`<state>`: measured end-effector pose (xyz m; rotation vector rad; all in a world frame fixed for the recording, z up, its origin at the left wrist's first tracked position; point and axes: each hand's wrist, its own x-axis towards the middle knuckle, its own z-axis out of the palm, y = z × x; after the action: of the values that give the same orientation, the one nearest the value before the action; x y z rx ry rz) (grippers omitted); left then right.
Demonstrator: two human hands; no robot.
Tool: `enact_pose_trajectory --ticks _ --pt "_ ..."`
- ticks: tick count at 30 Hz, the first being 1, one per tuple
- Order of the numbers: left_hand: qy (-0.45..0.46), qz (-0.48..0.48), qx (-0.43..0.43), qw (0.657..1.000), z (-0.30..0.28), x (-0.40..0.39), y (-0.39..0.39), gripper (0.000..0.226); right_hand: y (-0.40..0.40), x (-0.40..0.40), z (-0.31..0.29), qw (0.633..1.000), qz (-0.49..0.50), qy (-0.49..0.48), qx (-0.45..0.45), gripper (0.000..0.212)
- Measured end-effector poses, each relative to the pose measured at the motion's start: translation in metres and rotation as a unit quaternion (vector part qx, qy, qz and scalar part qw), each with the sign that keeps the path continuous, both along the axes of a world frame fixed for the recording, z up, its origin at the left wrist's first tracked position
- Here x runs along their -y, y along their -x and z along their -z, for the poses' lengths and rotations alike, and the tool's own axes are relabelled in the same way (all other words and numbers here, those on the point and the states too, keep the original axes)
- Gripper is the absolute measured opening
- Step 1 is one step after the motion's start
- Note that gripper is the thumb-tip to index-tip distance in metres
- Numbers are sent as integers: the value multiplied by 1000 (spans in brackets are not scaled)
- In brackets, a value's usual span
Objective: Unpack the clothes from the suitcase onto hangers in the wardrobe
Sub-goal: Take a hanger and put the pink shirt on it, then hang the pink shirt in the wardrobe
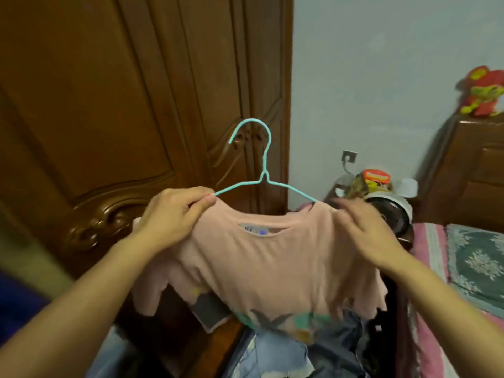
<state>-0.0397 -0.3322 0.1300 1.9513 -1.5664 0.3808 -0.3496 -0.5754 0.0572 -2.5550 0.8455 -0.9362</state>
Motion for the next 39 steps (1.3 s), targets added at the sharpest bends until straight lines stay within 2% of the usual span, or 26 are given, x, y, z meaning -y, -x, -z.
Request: enact_pose_trajectory --ticks 2,4,9,11,13,15,19,24,26,28,31,33,36,37,39 --pt "17 -23 -12 1000 -7 -18 10 35 -14 -19 -19 990 -65 90 -85 41" --pt "27 -32 -25 999 -14 -40 16 31 -23 -34 -33 980 -85 155 -94 43" --pt "77 -67 -36 994 -31 -109 20 15 -48 -60 -52 978 -131 163 10 33" --pt "126 -122 -109 978 -35 -135 20 14 -61 -64 -52 974 -157 162 28 31" --pt "157 -184 -164 956 -43 -158 23 14 -77 -71 -53 969 -183 163 23 40" --pt "148 -211 -167 952 -55 -170 30 13 -91 -83 -58 961 -206 181 23 44" --pt "147 -257 -125 947 -82 -183 45 17 -109 -108 -69 939 -271 210 21 35" --pt "176 -170 -222 944 -86 -216 47 33 -113 -109 -65 955 -238 159 73 26" --pt "90 -189 -150 966 -83 -216 49 21 -115 -111 -68 952 -252 158 71 31" --pt "-20 -167 -102 981 -81 -204 52 31 -119 -117 -73 948 -269 160 61 36" --pt "-125 -148 -45 980 -72 -185 53 19 -121 -123 -81 938 -303 159 62 39" --pt "-127 -181 -15 975 -66 -183 48 16 -118 -121 -84 934 -324 122 89 36" --pt "-113 -218 23 969 -57 -189 40 18 -109 -119 -80 926 -334 19 175 30" --pt "-105 -233 34 966 -54 -191 36 17 -108 -119 -78 924 -337 28 176 30" --pt "-85 -270 56 957 -48 -197 27 19 -109 -123 -74 925 -360 58 103 39"
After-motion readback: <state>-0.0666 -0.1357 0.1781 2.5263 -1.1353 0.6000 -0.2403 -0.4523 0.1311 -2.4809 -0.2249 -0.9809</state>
